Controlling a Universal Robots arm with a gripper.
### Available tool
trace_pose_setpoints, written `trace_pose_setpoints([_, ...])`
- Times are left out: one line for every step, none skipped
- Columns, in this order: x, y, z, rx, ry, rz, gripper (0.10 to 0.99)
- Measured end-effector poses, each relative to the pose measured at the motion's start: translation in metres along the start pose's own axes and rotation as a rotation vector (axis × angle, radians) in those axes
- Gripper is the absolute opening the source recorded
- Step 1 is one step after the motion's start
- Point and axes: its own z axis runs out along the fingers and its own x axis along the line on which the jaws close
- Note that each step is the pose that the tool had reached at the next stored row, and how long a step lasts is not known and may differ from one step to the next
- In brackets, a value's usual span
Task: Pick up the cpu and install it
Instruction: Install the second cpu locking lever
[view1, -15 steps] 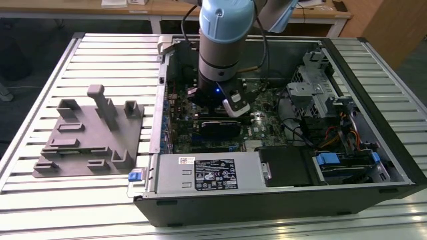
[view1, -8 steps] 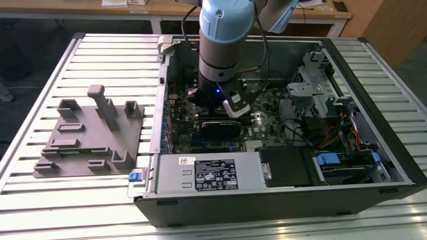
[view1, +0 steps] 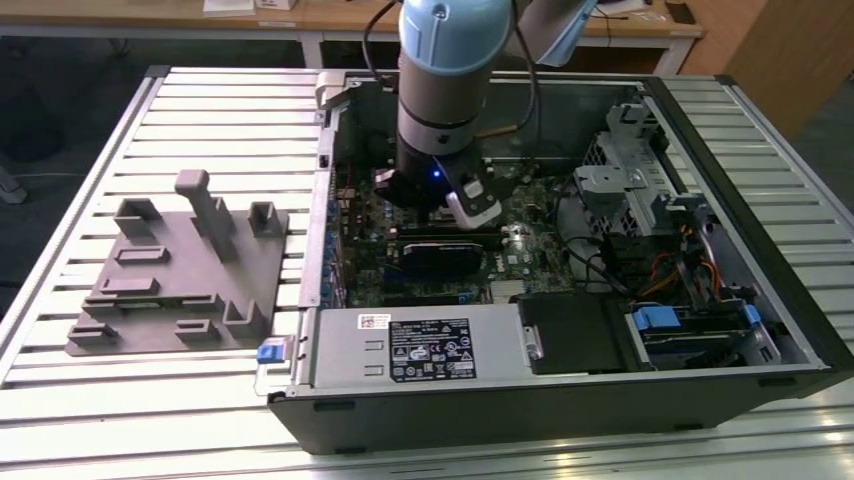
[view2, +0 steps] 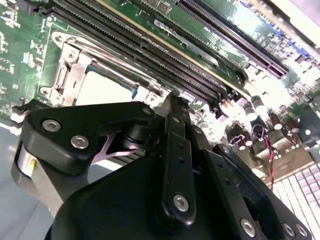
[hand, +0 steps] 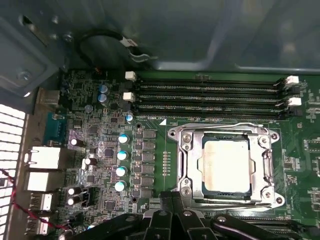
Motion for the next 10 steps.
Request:
trace_pose_setpoints([0.0,0.0005,-0.002,0.0,0.0,0.0,0.106])
trace_pose_setpoints([0.0001,0.001,-0.0043,-0.001,0.0001,0.0,0.106])
trace_pose_setpoints([0.0001,0.0013,-0.0059,-0.001,0.0,0.0,0.106])
trace_pose_setpoints([0.0002,0.0017,-0.0076,-0.001,0.0001,0.0,0.106])
trace_pose_setpoints([0.0002,0.0021,-0.0091,-0.002,0.0001,0.0,0.106])
trace_pose_setpoints([0.0002,0.0023,-0.0102,-0.003,0.0,0.0,0.106])
trace_pose_setpoints([0.0002,0.0026,-0.0115,-0.004,0.0,0.0,0.106])
trace_pose_setpoints([0.0003,0.0029,-0.0126,-0.004,0.0,0.0,0.106])
trace_pose_setpoints([0.0003,0.0031,-0.0136,-0.005,0.0,0.0,0.106])
trace_pose_setpoints([0.0003,0.0033,-0.0145,-0.006,0.0,0.0,0.106])
